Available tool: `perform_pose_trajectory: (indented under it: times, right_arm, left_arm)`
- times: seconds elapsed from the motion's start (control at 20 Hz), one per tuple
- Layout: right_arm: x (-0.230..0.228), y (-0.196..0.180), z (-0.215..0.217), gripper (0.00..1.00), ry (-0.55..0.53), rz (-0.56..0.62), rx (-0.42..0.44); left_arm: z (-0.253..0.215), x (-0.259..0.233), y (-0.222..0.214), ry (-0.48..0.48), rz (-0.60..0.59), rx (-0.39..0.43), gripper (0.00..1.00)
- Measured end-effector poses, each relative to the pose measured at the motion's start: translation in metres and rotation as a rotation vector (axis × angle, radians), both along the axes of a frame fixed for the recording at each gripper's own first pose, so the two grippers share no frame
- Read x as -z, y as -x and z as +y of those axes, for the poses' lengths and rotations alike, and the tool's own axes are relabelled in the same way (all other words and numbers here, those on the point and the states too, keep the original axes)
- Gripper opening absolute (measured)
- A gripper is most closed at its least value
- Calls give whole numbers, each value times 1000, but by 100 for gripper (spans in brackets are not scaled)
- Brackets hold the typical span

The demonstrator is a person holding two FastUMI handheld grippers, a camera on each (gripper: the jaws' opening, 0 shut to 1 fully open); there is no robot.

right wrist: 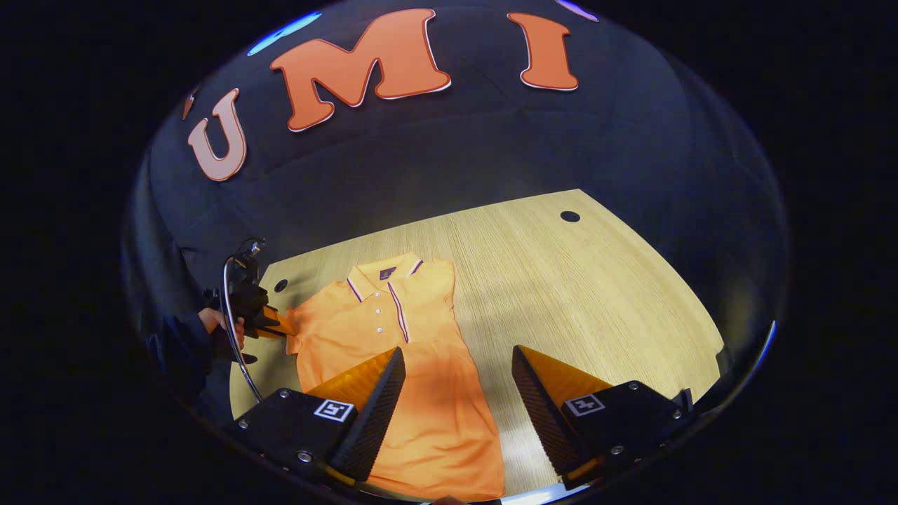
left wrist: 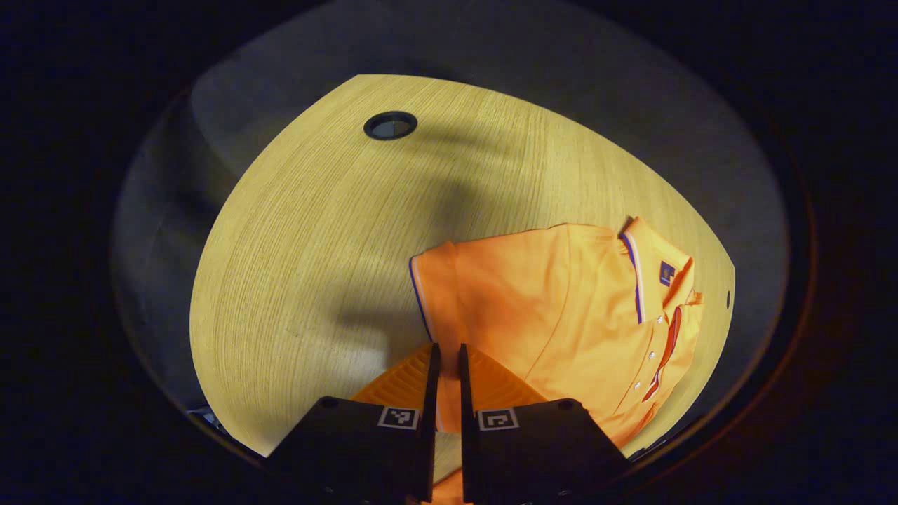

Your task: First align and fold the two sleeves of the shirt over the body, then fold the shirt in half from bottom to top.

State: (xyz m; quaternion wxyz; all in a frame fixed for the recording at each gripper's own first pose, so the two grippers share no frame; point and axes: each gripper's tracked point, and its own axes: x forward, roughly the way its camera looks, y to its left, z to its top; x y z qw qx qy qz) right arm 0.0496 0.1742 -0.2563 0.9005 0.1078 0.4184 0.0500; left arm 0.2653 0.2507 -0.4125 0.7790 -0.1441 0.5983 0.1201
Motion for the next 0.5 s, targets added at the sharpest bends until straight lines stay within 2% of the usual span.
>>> perform_pose_trajectory:
  times: [0.25, 0.5]
  right_arm:
    - [11, 13, -4, 94, 35, 6, -21]
    - [32, 38, -1, 94, 25, 64, -39]
  left_arm:
    - [-21, -34, -16, 5, -98, 122, 16]
    - [-54, -64, -31, 12, -175, 216, 16]
